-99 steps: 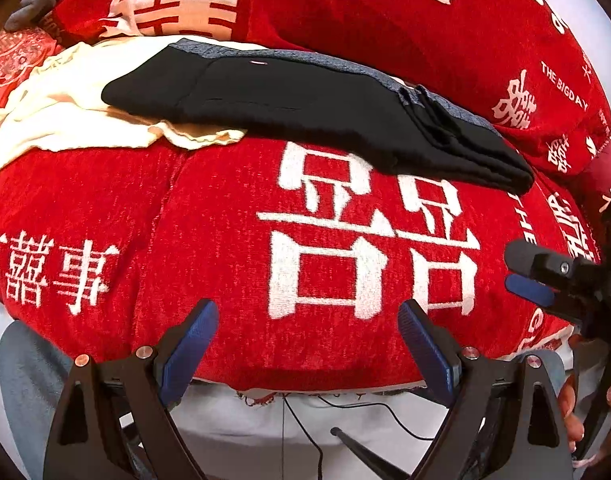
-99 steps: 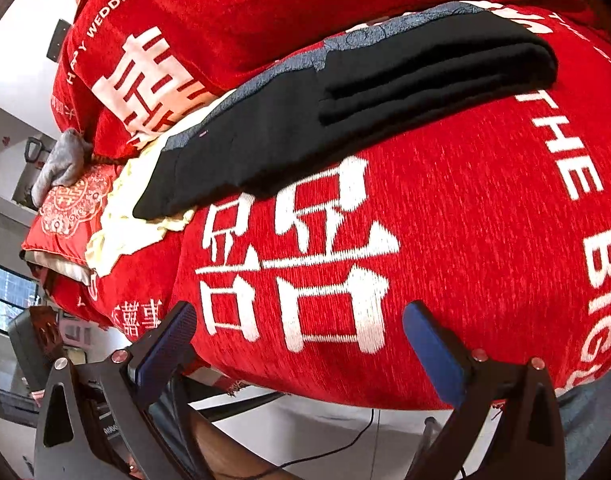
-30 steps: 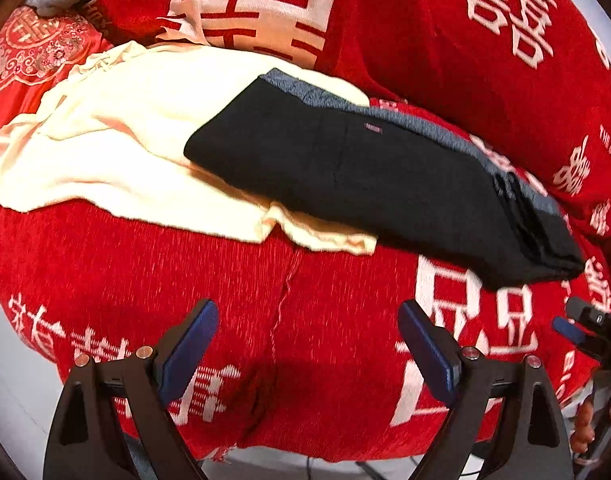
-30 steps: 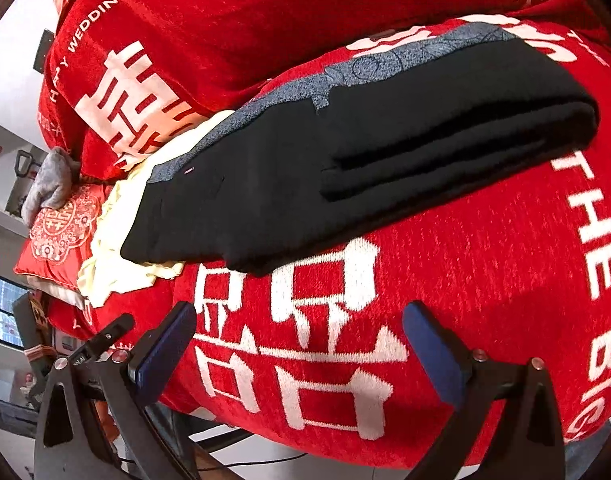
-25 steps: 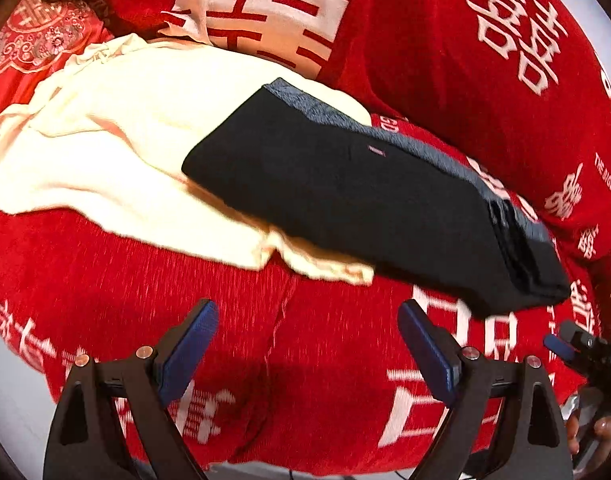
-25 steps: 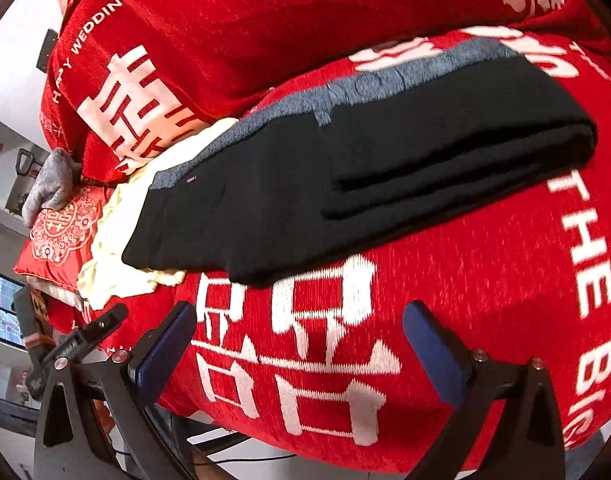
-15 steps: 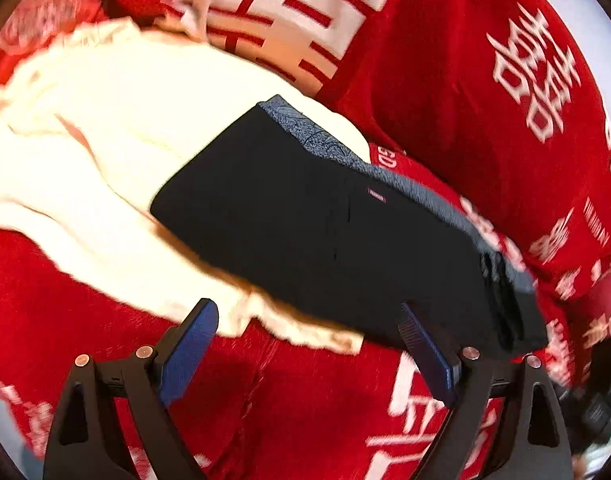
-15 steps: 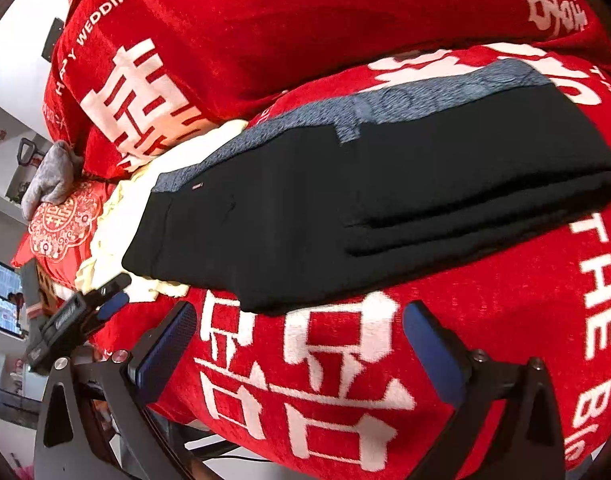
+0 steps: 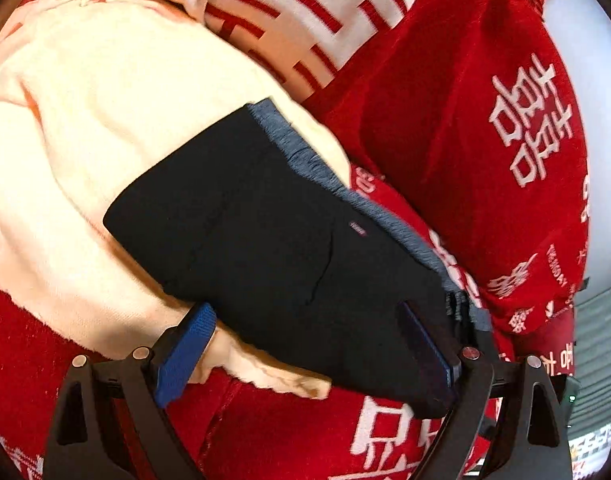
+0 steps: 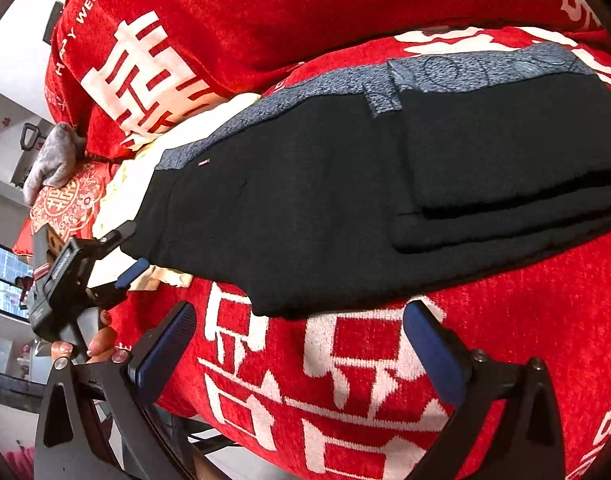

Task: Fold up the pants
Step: 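Grasp the other end of the pants with the left gripper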

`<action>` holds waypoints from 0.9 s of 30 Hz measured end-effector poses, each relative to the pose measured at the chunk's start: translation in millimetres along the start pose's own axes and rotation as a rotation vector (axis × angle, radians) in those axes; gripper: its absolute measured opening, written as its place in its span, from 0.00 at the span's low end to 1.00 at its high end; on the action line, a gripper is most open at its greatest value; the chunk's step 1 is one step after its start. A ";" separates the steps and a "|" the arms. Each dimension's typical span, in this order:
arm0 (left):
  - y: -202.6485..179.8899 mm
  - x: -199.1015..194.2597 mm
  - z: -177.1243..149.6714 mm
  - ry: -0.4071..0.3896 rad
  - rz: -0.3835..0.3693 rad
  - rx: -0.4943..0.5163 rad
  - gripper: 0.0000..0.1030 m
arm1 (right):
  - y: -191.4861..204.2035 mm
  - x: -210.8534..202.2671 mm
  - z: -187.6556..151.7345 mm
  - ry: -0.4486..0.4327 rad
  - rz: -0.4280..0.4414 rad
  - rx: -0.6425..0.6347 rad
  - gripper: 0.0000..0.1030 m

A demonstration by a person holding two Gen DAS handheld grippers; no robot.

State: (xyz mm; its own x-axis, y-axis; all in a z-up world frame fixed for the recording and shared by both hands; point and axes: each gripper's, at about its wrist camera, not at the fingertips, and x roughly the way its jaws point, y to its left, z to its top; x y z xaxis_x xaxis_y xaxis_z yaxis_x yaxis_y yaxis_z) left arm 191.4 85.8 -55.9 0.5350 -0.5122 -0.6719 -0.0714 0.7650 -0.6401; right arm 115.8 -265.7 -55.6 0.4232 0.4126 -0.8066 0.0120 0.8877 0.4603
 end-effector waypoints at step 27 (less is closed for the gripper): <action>-2.6 13.0 -1.8 -0.012 0.001 -0.082 0.72 | 18.7 -0.9 20.5 0.023 -0.026 -0.043 1.00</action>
State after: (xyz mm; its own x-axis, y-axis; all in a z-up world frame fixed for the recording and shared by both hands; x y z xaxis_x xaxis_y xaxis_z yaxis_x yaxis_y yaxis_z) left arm 197.1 76.5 -63.6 0.5448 -0.5068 -0.6681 -0.1403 0.7304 -0.6685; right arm 134.2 -253.7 -38.7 0.4027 0.3932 -0.8266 -0.0166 0.9060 0.4229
